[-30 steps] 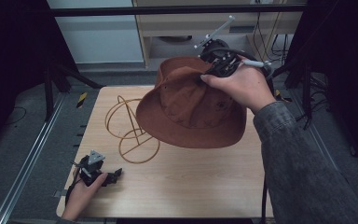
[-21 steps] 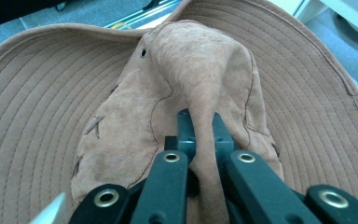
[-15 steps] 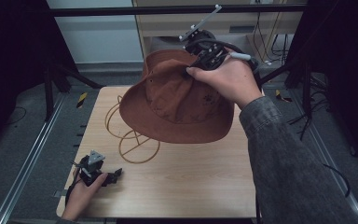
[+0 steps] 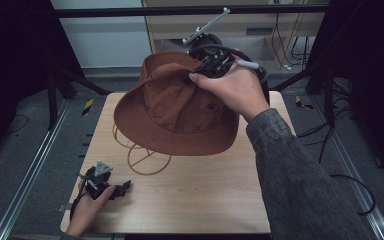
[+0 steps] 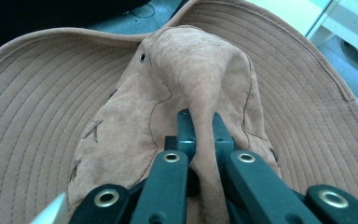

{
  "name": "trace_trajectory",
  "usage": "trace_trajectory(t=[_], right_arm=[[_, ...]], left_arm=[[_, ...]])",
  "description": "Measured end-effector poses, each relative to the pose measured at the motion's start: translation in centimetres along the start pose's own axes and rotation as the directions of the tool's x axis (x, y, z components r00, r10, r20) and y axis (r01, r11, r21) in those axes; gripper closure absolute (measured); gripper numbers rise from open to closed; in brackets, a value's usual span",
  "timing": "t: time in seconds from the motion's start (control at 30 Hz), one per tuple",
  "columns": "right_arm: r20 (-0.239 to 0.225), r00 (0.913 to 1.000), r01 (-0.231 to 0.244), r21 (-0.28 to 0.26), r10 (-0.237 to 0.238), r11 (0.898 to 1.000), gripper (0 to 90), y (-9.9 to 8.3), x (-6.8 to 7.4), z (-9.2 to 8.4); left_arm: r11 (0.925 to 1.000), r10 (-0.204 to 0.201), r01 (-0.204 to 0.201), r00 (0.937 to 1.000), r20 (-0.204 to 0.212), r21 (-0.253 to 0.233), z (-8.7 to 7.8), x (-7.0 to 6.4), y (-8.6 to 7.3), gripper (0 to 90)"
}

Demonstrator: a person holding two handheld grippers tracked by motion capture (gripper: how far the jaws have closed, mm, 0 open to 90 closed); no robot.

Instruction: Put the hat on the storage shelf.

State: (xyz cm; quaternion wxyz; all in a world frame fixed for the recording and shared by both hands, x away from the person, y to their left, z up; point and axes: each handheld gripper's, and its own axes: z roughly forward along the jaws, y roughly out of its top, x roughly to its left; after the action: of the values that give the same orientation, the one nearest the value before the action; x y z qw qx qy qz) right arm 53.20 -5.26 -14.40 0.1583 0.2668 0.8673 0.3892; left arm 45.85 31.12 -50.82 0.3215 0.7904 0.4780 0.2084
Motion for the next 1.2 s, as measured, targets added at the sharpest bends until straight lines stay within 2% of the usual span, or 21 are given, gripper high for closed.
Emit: trace_trajectory(t=[0.3, 0.47, 1.2], right_arm=[[-0.008, 1.0, 0.005, -0.018, -0.005, 1.0, 88.0, 0.1, 0.7, 0.6], [-0.016, 0.9999, 0.005, -0.034, -0.005, 0.999, 88.0, 0.2, 1.1, 1.4], [-0.037, 0.9993, -0.001, -0.086, -0.002, 0.996, 88.0, 0.3, 2.0, 3.7]], left_arm=[[1.0, -0.001, 0.001, 1.0, 0.0, 0.0, 0.0, 0.0, 0.0, 0.0], [1.0, -0.001, 0.001, 1.0, 0.0, -0.001, 0.0, 0.0, 0.0, 0.0], [1.0, 0.001, -0.001, 1.0, 0.002, 0.0, 0.0, 0.0, 0.0, 0.0]])
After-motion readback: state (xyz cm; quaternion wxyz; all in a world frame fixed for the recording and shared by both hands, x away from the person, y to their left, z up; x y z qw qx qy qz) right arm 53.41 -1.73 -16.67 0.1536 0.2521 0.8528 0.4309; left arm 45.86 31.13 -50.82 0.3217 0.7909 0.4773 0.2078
